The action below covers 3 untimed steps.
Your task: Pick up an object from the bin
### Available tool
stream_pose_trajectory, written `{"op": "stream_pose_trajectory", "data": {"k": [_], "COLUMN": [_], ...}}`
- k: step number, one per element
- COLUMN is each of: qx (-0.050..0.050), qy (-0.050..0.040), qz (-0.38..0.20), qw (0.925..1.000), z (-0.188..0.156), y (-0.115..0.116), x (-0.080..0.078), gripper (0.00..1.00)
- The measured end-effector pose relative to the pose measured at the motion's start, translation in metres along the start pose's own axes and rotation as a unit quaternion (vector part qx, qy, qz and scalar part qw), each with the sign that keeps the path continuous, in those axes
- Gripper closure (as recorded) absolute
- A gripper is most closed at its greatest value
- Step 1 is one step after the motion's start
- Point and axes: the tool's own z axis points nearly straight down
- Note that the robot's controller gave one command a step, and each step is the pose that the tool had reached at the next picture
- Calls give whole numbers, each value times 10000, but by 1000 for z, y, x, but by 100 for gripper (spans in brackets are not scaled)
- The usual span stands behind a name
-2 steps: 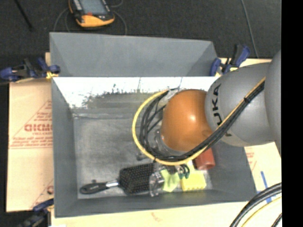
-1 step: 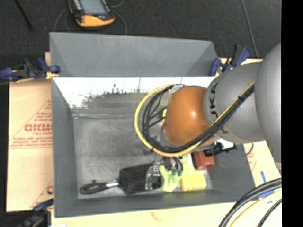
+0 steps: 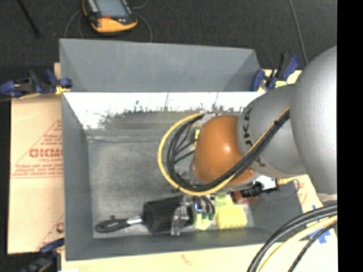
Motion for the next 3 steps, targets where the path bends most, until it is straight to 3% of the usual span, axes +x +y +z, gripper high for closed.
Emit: {"op": "stream_pose_trajectory", "data": {"k": [1,3], "qx": [-26,-24], "qy": [4,-7], "qz": [239,238], "qw": [9997,9997], "z": [22,17], "y": [-4,-5], "x": [-1,0], "gripper": [100,100]}}
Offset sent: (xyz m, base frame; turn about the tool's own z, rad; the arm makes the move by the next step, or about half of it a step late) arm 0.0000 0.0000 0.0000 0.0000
